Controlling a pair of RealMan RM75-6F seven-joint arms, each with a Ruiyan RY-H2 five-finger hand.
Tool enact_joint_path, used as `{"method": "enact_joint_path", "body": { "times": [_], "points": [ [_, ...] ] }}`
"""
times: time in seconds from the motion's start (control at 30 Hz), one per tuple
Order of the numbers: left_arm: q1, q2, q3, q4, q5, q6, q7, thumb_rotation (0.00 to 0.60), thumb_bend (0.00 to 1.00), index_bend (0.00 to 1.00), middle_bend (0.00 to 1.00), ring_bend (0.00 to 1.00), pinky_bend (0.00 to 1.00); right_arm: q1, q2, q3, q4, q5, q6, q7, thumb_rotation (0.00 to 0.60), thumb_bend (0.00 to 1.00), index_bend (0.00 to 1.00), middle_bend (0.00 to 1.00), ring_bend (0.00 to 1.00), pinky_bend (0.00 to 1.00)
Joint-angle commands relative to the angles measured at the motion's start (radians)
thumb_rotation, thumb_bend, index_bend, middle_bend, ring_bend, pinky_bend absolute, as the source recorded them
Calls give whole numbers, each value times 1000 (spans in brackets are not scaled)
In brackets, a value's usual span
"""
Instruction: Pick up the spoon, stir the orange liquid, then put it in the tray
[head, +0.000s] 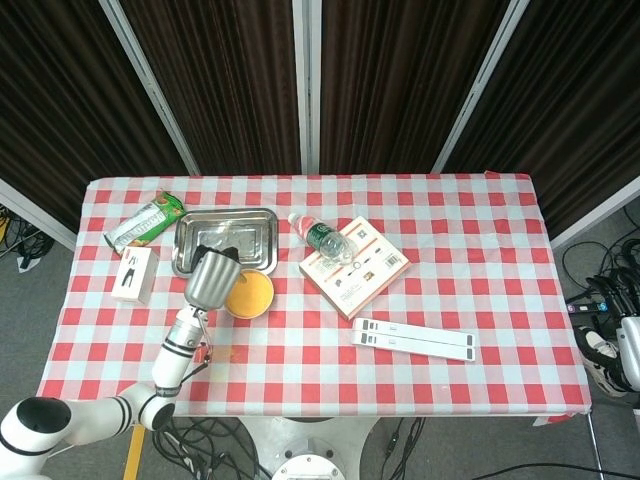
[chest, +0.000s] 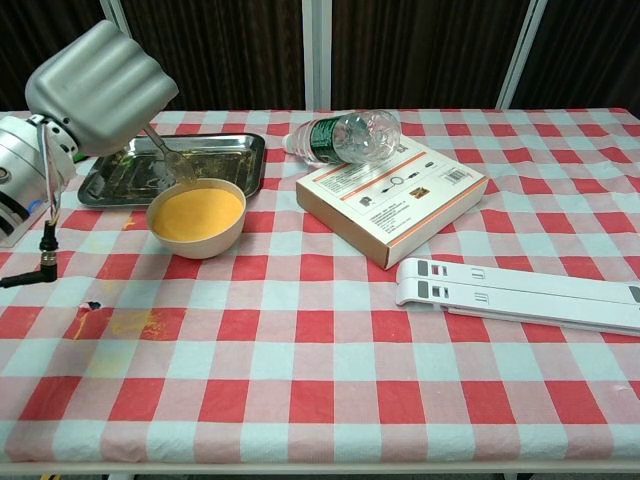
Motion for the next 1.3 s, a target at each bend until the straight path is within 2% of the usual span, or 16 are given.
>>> {"method": "enact_joint_path", "body": {
  "times": [0.03,0.33,0.6,0.73,1.0,1.2,1.3],
  "points": [
    [21,-18,-11,59,77,20,-138,600,566,678,997,958,968,0,0,0,-1,-1,1,0,600,253,142,146,21,64],
    [32,-81,-45,208,162,52,-328,600,566,678,1000,963,975,2,1,2,-2,1,-1,-2,600,253,142,147,20,64],
    [39,-127,-66,311,187,30,-383,600,566,674,1000,963,975,2,3,3,-7,4,-2,-6,600,253,142,147,20,64],
    [40,-139,-92,333,184,32,-405,600,566,666,1000,963,975,1,3,2,-8,3,-3,-7,600,253,142,147,20,64],
    [48,-167,-93,389,226,55,-501,600,567,638,1000,963,975,2,2,1,-7,3,-5,-8,600,253,142,147,20,64],
    [49,-170,-97,409,237,41,-523,600,566,745,1000,964,975,2,3,2,-9,5,-4,-10,600,253,142,147,20,64],
    [50,-169,-100,413,246,45,-529,600,567,725,1000,964,975,2,3,2,-10,5,-4,-11,600,253,142,147,20,64]
  ]
}}
